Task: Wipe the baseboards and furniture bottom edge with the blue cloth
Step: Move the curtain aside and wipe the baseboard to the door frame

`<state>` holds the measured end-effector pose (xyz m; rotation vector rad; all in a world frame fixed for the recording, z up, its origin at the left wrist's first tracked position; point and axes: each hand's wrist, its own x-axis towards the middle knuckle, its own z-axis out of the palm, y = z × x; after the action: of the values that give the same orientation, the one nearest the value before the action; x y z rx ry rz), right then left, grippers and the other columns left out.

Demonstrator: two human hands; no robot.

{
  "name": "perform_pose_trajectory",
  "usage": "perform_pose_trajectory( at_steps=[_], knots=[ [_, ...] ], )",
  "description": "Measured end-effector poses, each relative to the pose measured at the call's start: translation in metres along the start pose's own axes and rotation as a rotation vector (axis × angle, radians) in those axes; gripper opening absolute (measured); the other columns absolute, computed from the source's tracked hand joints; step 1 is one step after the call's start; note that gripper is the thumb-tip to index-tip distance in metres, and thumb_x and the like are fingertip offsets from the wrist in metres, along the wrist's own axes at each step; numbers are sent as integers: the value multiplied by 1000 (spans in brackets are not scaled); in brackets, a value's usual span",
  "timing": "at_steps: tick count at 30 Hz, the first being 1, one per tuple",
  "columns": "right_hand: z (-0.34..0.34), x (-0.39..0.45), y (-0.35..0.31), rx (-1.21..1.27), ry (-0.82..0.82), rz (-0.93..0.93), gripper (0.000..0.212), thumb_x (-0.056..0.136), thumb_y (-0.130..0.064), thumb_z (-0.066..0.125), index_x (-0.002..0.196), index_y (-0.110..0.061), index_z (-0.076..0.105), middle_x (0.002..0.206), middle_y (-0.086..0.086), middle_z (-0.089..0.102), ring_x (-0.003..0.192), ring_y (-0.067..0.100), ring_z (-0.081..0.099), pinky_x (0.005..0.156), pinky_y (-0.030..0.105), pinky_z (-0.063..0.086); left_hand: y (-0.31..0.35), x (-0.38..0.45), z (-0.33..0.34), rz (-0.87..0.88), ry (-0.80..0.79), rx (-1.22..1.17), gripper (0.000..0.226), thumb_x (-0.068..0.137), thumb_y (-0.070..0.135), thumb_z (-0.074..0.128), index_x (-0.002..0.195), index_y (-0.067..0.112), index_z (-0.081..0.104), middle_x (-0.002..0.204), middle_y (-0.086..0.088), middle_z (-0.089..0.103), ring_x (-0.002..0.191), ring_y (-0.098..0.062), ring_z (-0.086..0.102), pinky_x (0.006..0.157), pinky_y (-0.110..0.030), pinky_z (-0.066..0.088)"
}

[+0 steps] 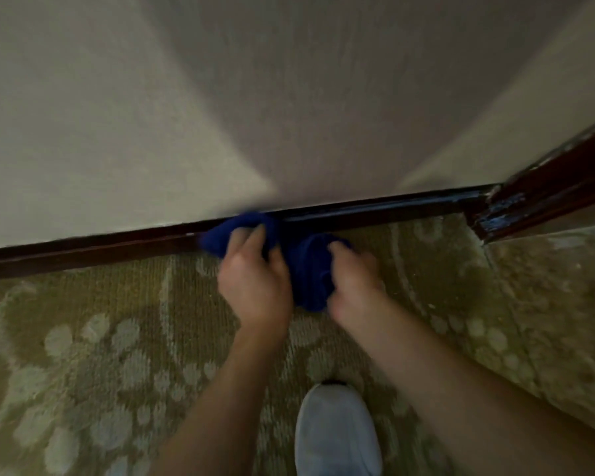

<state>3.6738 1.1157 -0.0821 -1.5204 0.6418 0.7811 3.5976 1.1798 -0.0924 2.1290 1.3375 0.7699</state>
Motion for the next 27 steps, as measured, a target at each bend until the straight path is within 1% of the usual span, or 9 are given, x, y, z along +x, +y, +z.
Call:
perform_pose_trajectory(
  at_steps=[3, 5, 8, 11, 16, 19, 23, 25, 27],
  knots=[
    [-48, 19, -9, 65, 56, 20, 37, 92, -17, 60, 128, -8, 56, 118, 14, 67, 96, 31, 69, 68, 38, 61, 30, -4, 17, 93, -138, -23, 12, 86, 20, 62, 89, 11, 69, 90, -8, 66, 77, -32, 63, 59, -31, 38],
    [-59, 17, -13, 87, 52, 15, 35, 93, -18, 60, 127, -10, 59, 119, 13, 68, 98, 30, 69, 76, 41, 60, 40, 0, 20, 95, -234, -16, 14, 90, 25, 60, 95, 16, 70, 98, -5, 68, 87, -30, 64, 64, -33, 43],
    [-49, 5, -21, 99, 48, -76, 28, 93, -11, 58, 120, -7, 62, 110, 13, 69, 91, 28, 69, 80, 41, 59, 33, 2, 10, -21, -217, -114, 18, 92, 31, 60, 86, 16, 68, 83, -5, 69, 79, -28, 64, 63, -31, 43],
    [-27, -9, -22, 52, 95, -252, 21, 91, -10, 57, 111, -11, 62, 101, 9, 68, 86, 25, 68, 80, 41, 59, 17, -4, -4, -364, -65, -361, 21, 92, 27, 61, 75, 16, 61, 72, -1, 64, 69, -21, 61, 67, -33, 47],
    [-6, -8, -35, -124, 213, -460, 17, 87, -14, 58, 104, -11, 62, 95, 6, 67, 85, 22, 65, 87, 47, 57, 18, -1, -7, -1041, -264, -928, 19, 93, 16, 62, 111, 11, 64, 104, -4, 68, 95, -19, 65, 92, -39, 55],
    [18, -9, -32, -251, 262, -515, 22, 86, -14, 59, 106, -6, 61, 103, 13, 67, 95, 29, 65, 91, 44, 54, 12, 1, -6, -1054, -73, -903, 8, 91, 15, 61, 98, 18, 65, 99, -1, 67, 96, -20, 66, 98, -41, 52],
    [53, -33, -2, -446, -12, -510, 17, 84, -12, 62, 101, -8, 63, 96, 9, 67, 92, 27, 64, 80, 28, 50, -2, 1, -6, -1159, 239, -841, 41, 90, 19, 55, 132, 14, 56, 120, -9, 64, 106, -26, 64, 98, -42, 52],
    [58, -34, 7, -444, -140, -450, 15, 85, -13, 62, 99, -11, 64, 92, 5, 64, 88, 23, 64, 78, 30, 52, -9, 2, -5, -1213, 269, -904, 46, 93, 18, 52, 139, 16, 49, 128, -9, 61, 109, -27, 64, 97, -42, 53],
    [47, -26, 3, -413, -46, -471, 17, 83, -15, 64, 99, -10, 66, 93, 8, 68, 87, 26, 66, 80, 37, 55, -10, 5, -6, -1164, 193, -963, 44, 94, 14, 54, 137, 12, 52, 128, -10, 62, 111, -26, 63, 102, -43, 50]
  ],
)
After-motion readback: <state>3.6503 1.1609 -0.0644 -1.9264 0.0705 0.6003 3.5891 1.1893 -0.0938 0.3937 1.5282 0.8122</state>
